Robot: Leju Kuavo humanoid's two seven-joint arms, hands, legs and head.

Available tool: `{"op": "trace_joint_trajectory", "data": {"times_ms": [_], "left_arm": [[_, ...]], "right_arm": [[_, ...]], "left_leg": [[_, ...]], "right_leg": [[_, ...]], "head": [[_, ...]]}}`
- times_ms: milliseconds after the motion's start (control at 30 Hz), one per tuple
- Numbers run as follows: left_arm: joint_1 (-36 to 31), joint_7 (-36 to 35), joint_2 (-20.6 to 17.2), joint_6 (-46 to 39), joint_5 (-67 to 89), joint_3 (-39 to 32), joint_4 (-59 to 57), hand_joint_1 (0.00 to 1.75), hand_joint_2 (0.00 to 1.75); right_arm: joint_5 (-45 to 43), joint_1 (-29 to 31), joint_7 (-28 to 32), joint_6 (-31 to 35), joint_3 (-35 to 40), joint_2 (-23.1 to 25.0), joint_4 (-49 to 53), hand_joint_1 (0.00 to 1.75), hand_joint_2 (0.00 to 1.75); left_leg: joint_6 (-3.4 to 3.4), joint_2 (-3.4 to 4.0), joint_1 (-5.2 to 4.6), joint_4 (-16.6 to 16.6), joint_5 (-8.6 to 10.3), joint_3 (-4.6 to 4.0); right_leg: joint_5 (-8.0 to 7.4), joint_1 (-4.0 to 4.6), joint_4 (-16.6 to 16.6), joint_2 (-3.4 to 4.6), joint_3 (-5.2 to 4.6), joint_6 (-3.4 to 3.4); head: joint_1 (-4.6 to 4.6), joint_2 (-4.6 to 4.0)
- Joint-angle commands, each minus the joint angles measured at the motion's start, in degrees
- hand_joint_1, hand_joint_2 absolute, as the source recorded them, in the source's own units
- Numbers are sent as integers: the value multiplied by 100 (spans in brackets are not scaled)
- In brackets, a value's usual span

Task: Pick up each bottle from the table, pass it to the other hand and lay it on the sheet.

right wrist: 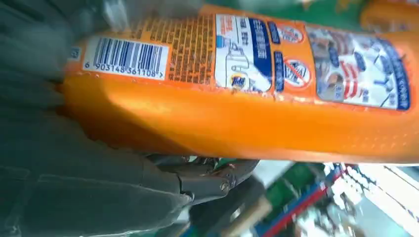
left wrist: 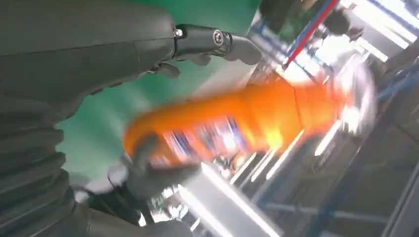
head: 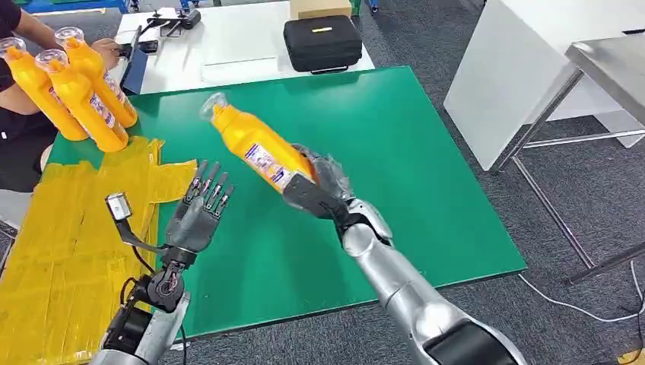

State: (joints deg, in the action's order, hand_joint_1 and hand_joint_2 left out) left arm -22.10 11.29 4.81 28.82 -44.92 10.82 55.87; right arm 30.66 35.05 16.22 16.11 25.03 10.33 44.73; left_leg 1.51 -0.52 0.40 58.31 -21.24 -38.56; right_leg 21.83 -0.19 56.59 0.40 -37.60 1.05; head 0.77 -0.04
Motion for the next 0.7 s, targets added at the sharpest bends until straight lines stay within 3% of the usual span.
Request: {"op": "trace_joint_trajectory", "data": {"times_ms": [33,100,500,700], "left_arm": [[-410,-100,57,-27,-137,428,-336,0,175],[-432,-95,56,-49,-139,442,-339,0,175],[-635,200,-17,-497,55,469,-605,0,175],[-768,592,-87,-1091,668,465,-679,0,175]], "right_arm": [[120,917,-62,-96,781,344,-1756,175,175],[128,951,-90,-103,801,371,-1777,175,175],[218,1080,-44,-16,1219,676,-1798,175,175],[224,961,-88,4,1352,675,-1616,175,175]], "left_leg": [[-2,6,-2,2,-5,9],[-5,11,-2,10,-22,36],[-5,4,-1,1,-7,10],[-6,4,3,4,-14,25]], "right_leg": [[4,1,2,2,8,1],[21,1,10,1,35,0],[6,1,1,-3,9,-1],[15,3,3,-6,24,-1]], "head": [[0,0],[0,0],[0,0],[0,0]]}}
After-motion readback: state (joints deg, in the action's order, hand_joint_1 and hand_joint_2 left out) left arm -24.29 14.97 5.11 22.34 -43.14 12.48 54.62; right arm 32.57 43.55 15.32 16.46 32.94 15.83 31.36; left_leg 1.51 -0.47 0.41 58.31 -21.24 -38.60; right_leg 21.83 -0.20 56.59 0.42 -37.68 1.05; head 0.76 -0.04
